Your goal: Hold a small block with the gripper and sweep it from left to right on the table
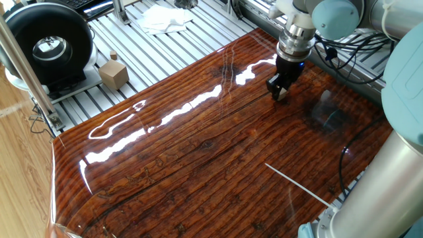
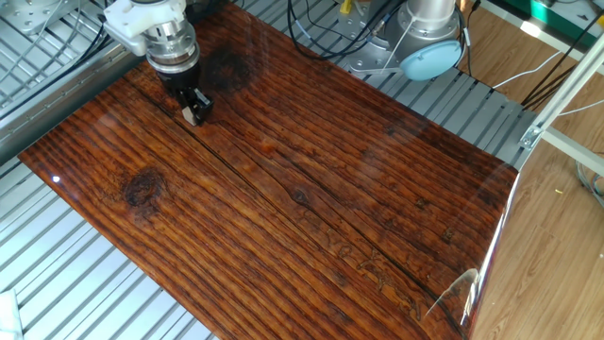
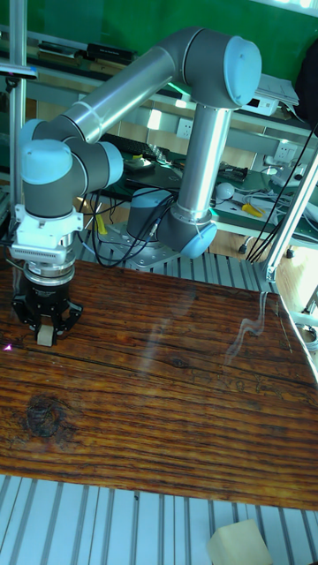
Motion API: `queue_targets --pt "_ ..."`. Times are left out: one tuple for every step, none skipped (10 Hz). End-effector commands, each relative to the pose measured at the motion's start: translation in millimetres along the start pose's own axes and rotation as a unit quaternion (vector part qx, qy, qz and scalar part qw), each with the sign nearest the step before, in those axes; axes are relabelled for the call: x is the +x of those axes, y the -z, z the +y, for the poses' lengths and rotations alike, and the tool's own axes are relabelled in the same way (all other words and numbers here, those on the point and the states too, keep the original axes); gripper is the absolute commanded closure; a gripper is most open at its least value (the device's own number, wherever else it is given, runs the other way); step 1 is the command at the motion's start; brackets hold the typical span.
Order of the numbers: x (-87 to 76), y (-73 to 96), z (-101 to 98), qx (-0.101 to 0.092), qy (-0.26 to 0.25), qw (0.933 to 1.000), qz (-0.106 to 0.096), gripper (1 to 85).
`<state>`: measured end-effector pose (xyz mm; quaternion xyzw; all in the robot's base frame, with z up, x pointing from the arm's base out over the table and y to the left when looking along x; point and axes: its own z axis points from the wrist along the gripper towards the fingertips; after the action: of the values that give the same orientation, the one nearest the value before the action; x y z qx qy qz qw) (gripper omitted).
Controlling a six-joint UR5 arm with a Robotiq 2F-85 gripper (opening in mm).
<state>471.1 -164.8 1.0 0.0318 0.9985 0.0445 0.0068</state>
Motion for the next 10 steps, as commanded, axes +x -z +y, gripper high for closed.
queue_targets --pt "-2.9 0.6 2.5 -0.004 -0.006 1.0 -0.005 84.7" --pt "-3.0 0.3 2.6 -0.003 -0.006 1.0 -0.006 84.7" --pt "-3.0 0.3 2.7 -0.003 -0.006 1.0 -0.006 84.7" --pt "-2.8 0.3 3.2 -0.003 -0.006 1.0 -0.006 84.7" --pt "-2.7 0.4 3.5 -0.003 -0.007 0.9999 -0.006 84.7" --pt "-2.7 0.5 3.9 -0.004 -0.007 0.9999 -0.006 84.7" --pt "-2.6 0.5 4.0 -0.004 -0.008 0.9999 -0.006 84.7" --pt "-2.6 0.6 4.1 -0.004 -0.008 0.9999 -0.006 84.7" --pt "-2.6 0.5 4.6 -0.005 -0.008 0.9999 -0.006 84.7" --pt "-2.6 0.5 4.7 -0.005 -0.008 0.9999 -0.006 84.7"
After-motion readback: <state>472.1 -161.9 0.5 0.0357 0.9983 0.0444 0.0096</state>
